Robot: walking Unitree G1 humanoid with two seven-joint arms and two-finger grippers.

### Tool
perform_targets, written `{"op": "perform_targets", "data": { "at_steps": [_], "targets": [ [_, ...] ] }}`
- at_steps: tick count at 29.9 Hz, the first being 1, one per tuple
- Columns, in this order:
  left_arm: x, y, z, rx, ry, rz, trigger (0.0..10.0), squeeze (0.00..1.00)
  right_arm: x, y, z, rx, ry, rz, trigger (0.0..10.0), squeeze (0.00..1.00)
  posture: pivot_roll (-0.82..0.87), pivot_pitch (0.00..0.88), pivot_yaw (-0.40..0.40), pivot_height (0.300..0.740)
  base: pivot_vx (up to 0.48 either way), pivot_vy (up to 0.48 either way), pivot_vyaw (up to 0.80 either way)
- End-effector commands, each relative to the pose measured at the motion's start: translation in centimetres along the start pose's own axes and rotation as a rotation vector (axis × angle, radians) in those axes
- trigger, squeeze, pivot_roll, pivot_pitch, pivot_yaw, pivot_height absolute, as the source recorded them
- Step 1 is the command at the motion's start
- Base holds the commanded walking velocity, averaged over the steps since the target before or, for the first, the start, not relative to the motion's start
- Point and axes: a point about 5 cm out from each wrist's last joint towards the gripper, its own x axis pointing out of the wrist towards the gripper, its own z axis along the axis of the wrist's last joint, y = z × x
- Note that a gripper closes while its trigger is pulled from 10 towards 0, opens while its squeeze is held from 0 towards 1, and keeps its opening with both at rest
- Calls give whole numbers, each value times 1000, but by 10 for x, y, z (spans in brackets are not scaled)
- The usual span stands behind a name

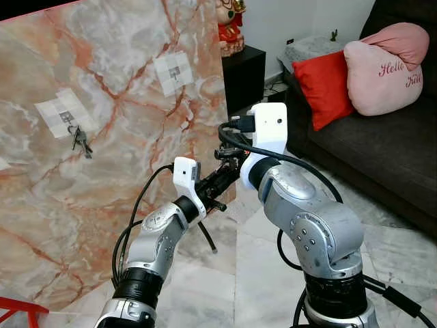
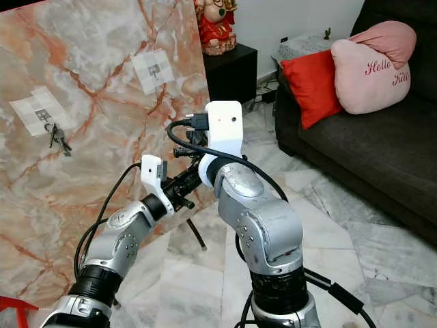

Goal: Hang keys on a hook

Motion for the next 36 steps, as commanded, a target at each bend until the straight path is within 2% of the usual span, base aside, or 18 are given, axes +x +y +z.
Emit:
{"op": "perform_targets", "data": {
  "at_steps": [1,18,19,20,21,26,27,28,31,34,36],
  "targets": [
    [-2,1,6,6,-16,-9,0,0,-2,22,13,49,-58,71,10000,0,23,37,87,740,0,0,0],
    [-5,-2,3,40,36,-49,0,0,1,12,8,18,-48,28,10000,0,28,37,89,740,0,0,0],
    [-6,-2,3,42,39,-50,0,0,1,10,7,15,-46,21,10000,698,28,37,89,740,0,0,0],
    [-6,-2,3,42,39,-50,0,0,1,10,7,15,-46,21,10000,698,28,37,89,740,0,0,0],
    [-6,-2,3,42,43,-51,0,0,1,8,6,13,-44,14,10000,1000,28,37,89,740,0,0,0],
    [-9,0,1,52,66,-55,0,0,3,2,-2,-12,-15,7,10000,1000,34,38,88,740,0,0,0],
    [-10,0,0,57,73,-55,0,0,3,0,-4,-41,-6,6,10000,737,34,38,88,740,0,0,0],
    [-10,0,-1,60,79,-56,0,0,3,-2,-5,-78,-1,0,10000,0,34,38,88,740,0,0,0],
    [-13,1,-2,66,94,-60,0,0,3,-10,-6,-117,3,-26,10000,0,33,39,90,740,0,0,0],
    [-17,1,-5,113,150,-92,0,0,4,-22,-7,-214,8,-77,10000,0,36,40,93,740,0,0,0],
    [-19,0,-5,130,167,-105,0,0,4,-24,-7,-234,7,-85,10000,0,36,40,93,740,0,0,0]
  ]
}}
